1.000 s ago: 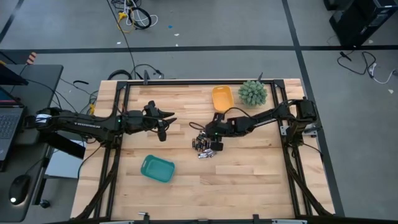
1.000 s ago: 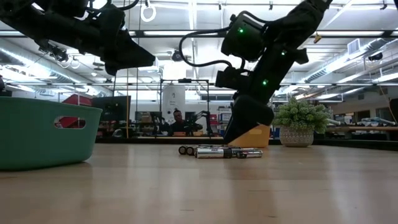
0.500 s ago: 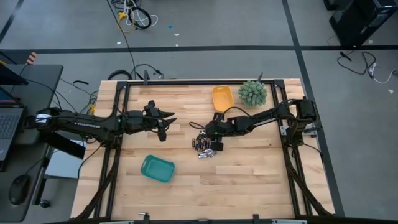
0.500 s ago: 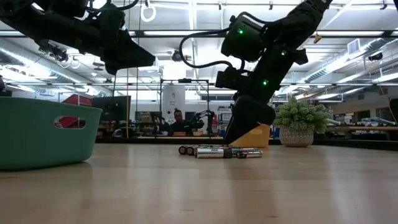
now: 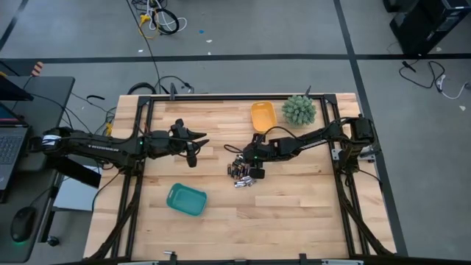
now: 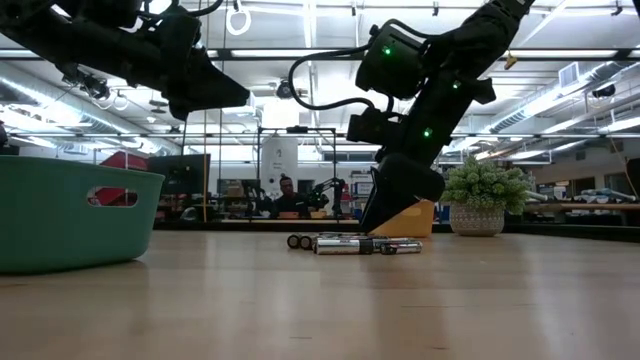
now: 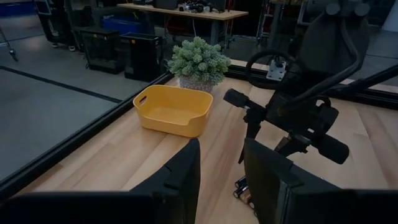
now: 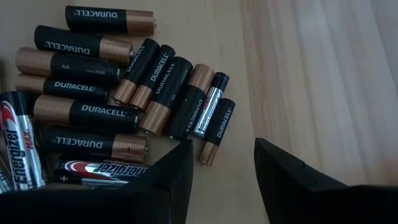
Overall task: Sort batteries
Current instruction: Put the black battery into the yellow bin
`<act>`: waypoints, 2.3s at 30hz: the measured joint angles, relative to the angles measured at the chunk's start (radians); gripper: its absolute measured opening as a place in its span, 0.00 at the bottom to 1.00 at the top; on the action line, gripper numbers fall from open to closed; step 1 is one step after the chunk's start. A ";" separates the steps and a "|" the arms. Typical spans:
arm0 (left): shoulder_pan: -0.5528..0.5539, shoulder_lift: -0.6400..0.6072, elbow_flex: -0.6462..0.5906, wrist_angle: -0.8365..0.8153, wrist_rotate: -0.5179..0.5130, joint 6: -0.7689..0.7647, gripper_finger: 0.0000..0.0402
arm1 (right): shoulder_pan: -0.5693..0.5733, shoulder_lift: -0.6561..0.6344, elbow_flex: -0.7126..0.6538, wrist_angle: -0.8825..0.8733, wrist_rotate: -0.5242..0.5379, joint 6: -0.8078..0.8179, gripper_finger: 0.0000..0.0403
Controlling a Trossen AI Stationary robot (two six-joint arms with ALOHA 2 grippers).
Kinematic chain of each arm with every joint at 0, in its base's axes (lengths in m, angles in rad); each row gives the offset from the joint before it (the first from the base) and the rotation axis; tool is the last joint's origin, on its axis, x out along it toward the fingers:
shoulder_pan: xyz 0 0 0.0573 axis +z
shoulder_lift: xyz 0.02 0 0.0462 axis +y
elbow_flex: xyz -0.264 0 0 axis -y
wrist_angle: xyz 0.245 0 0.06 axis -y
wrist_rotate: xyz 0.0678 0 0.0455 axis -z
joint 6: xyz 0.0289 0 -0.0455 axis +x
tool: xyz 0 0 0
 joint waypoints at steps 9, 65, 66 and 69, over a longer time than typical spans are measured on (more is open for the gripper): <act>0.000 0.000 0.000 0.000 0.000 0.000 0.30 | 0.000 0.000 0.000 0.001 0.000 -0.003 0.39; 0.000 0.000 0.000 0.028 0.000 -0.005 0.30 | -0.012 0.000 0.000 0.042 0.009 -0.027 0.39; 0.000 0.000 0.000 0.028 0.000 -0.005 0.30 | -0.012 0.000 0.000 0.042 0.009 -0.029 0.39; 0.001 0.000 0.000 0.022 0.000 -0.006 0.30 | -0.012 0.000 0.000 0.042 0.011 -0.030 0.39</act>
